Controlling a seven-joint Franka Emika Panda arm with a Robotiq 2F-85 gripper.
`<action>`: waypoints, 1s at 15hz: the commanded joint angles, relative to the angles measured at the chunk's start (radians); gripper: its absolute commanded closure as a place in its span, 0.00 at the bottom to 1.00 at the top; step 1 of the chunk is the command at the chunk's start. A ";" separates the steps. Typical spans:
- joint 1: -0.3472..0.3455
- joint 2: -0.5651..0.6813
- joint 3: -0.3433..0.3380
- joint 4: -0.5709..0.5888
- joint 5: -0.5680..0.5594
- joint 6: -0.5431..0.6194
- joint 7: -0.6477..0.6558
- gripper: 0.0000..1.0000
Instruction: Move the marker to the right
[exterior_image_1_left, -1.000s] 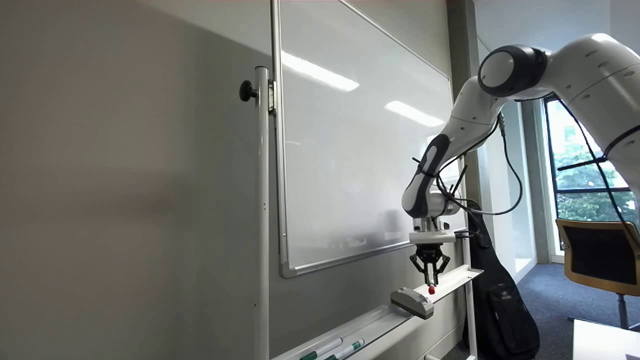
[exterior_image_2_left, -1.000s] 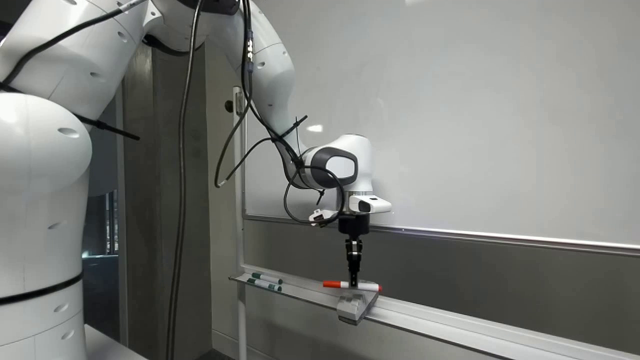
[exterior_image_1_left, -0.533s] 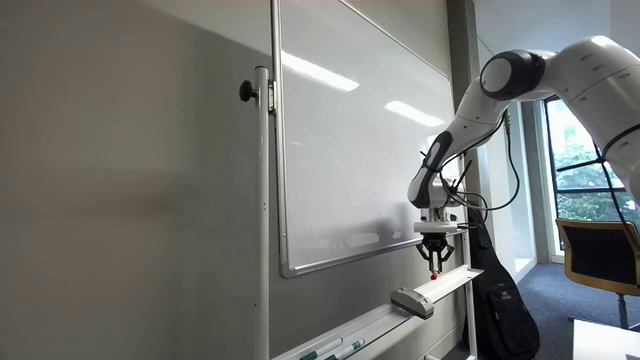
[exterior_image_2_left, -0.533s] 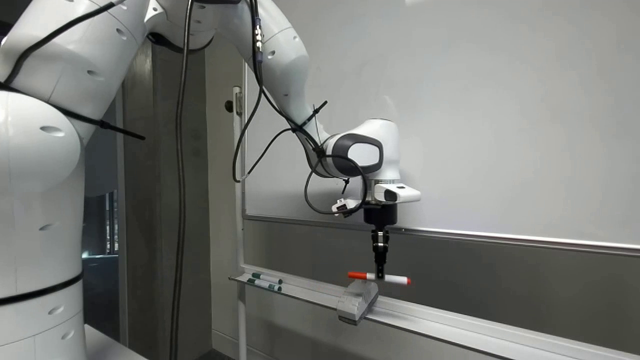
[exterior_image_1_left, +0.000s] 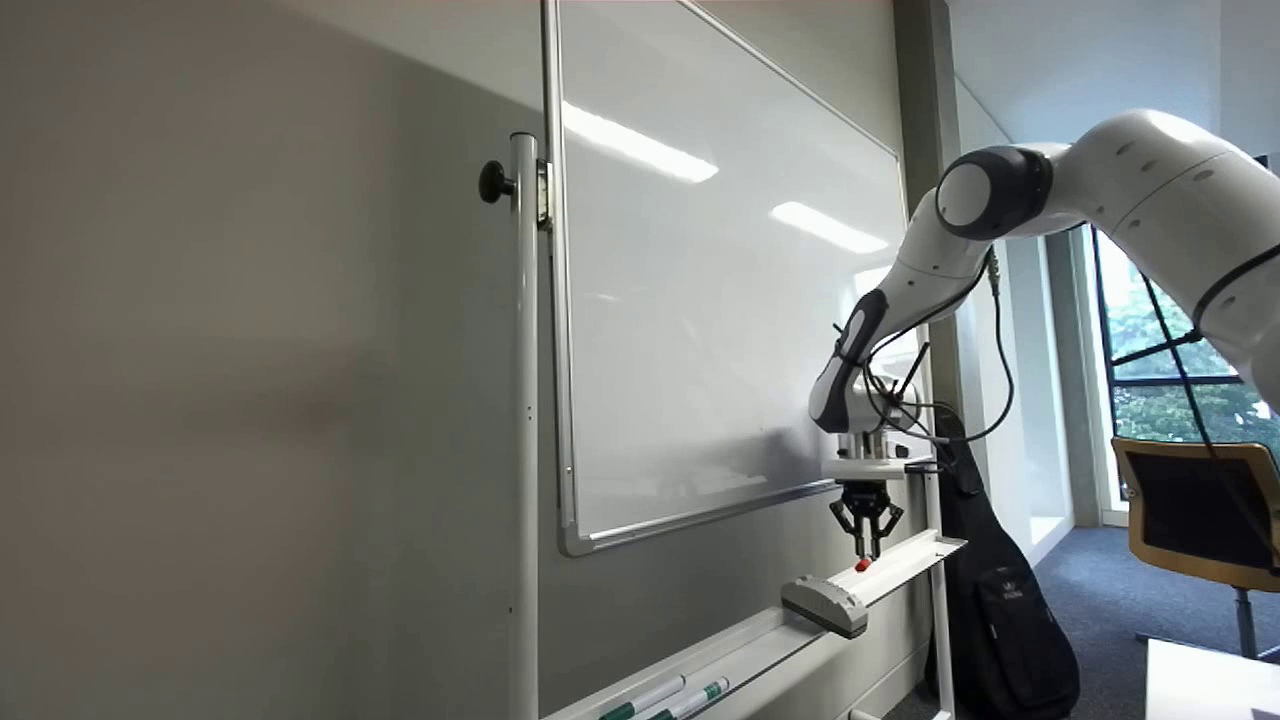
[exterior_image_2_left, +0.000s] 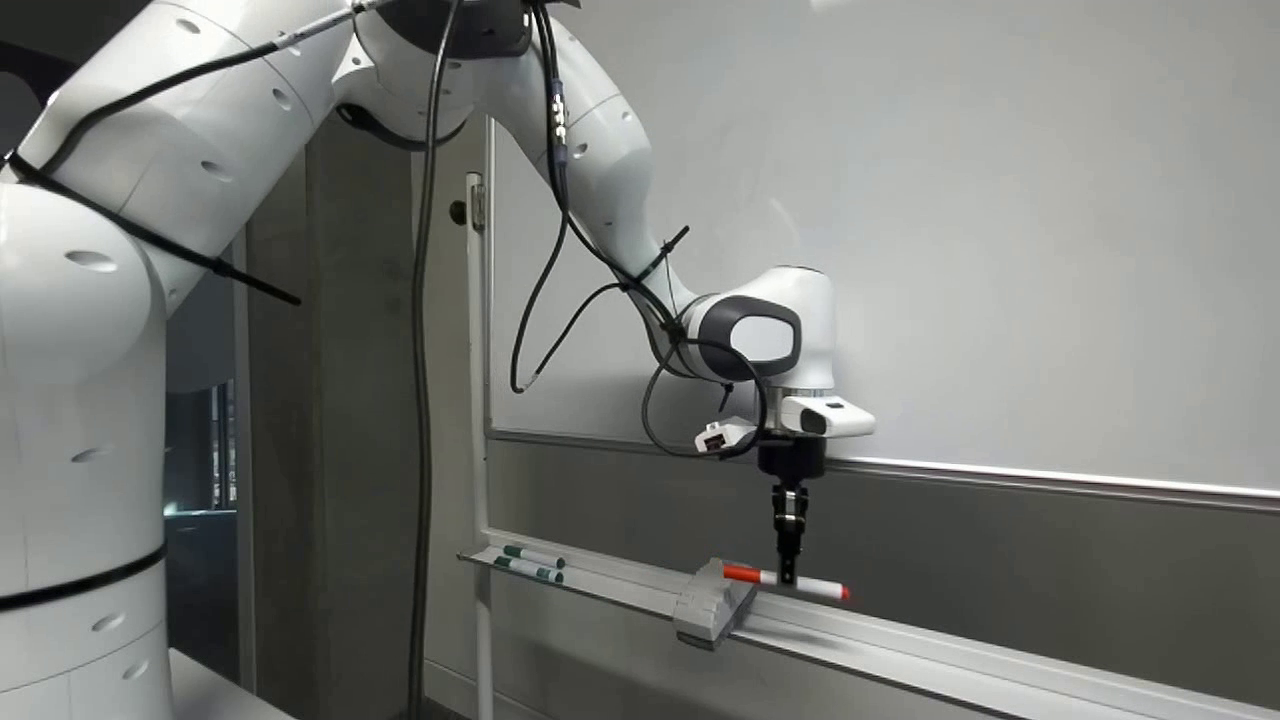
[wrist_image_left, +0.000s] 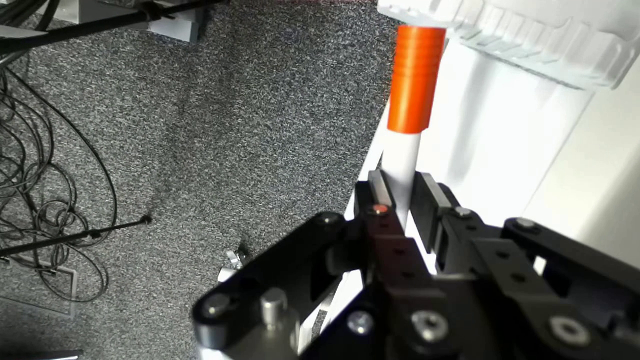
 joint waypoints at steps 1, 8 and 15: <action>-0.013 0.079 0.017 0.101 0.031 -0.035 0.013 0.95; -0.017 0.124 0.026 0.118 0.105 0.097 0.023 0.95; -0.010 0.125 0.026 0.076 0.137 0.188 0.020 0.95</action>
